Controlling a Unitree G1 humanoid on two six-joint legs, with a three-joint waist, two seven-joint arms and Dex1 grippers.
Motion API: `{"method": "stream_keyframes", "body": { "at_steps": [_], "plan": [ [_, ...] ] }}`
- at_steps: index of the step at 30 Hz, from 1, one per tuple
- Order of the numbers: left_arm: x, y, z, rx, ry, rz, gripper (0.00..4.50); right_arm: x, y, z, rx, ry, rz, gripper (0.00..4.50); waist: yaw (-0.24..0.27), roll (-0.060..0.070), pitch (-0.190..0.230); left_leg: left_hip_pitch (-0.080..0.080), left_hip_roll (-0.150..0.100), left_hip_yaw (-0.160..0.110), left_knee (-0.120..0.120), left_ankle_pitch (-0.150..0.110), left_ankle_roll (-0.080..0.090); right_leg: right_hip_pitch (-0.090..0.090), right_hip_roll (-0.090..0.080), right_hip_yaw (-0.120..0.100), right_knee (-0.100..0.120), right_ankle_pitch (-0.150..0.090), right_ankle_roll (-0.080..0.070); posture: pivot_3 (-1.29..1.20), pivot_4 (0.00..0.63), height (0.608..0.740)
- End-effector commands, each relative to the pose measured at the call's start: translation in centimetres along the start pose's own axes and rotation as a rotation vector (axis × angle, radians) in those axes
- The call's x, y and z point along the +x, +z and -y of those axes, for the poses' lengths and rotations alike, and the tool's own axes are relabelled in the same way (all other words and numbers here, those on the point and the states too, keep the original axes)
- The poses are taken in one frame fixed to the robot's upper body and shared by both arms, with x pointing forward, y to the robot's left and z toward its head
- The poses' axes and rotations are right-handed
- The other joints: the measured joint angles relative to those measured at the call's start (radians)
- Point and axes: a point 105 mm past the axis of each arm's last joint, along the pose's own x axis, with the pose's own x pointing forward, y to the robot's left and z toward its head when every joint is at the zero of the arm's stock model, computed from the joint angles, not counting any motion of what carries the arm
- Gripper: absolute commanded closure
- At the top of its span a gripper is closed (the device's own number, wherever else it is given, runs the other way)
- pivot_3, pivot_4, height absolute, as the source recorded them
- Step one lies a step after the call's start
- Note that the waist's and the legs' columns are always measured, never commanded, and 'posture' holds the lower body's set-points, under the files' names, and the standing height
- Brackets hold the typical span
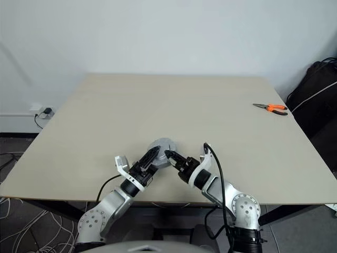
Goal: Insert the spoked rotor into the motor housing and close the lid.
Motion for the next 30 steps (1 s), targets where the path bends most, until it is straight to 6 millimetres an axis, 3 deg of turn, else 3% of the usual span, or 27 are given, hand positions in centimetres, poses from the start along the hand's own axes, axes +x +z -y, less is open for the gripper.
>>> {"method": "stream_keyframes", "body": {
  "at_steps": [1,4,10,17,21,27,30],
  "plan": [
    [1.6,-1.7,1.7,-0.107,-0.095,0.016,1.24,-0.2,0.6,-2.7,-0.032,0.105,0.031,2.38,0.0,0.0,0.0,0.0,0.0,0.0,0.0,0.0,0.0,0.0,0.0,0.0,0.0,0.0,0.0,0.0,0.0,0.74],
    [1.5,-1.7,1.7,-0.105,-0.092,0.017,2.14,-0.3,0.7,-2.5,-0.044,0.09,0.038,2.38,0.0,-0.001,0.0,0.0,0.0,0.0,0.0,0.0,0.0,0.0,0.0,0.0,0.0,0.0,0.0,0.0,0.0,0.74],
    [1.4,-1.2,1.8,-0.091,-0.089,0.039,2.2,-0.6,1.0,-2.3,-0.097,0.072,0.067,2.38,0.0,-0.001,0.001,0.0,0.0,0.0,0.0,0.0,0.0,0.0,0.001,0.0,0.0,0.0,0.0,0.0,0.0,0.74],
    [1.5,-0.5,1.8,-0.057,-0.08,0.071,2.35,-1.1,1.1,-2.3,-0.111,0.077,0.065,0.07,0.001,-0.002,0.001,0.0,0.0,0.0,0.001,0.0,0.0,0.001,0.001,0.0,0.0,0.0,0.0,0.0,0.0,0.74],
    [1.6,1.1,1.4,-0.001,-0.049,0.13,2.36,-1.9,1.4,-1.6,-0.178,0.013,0.056,0.0,0.002,-0.002,0.001,0.001,0.0,0.0,0.001,0.0,0.0,0.001,0.001,0.0,0.0,0.0,0.0,0.0,0.0,0.74],
    [2.6,6.0,0.8,0.117,0.053,0.314,2.37,-3.4,2.9,2.2,-0.684,-0.325,0.079,0.0,0.013,-0.004,0.002,0.0,0.0,0.001,0.003,0.0,0.0,0.001,0.002,0.0,0.001,0.0,0.0,0.0,0.0,0.74],
    [3.2,7.8,1.0,0.143,0.06,0.367,2.38,-3.7,3.0,2.9,-0.877,-0.381,0.088,0.0,0.02,-0.005,0.002,0.0,0.001,0.001,0.006,0.0,0.0,0.002,0.008,0.0,0.001,0.0,0.0,0.0,0.0,0.74]
  ]
}}
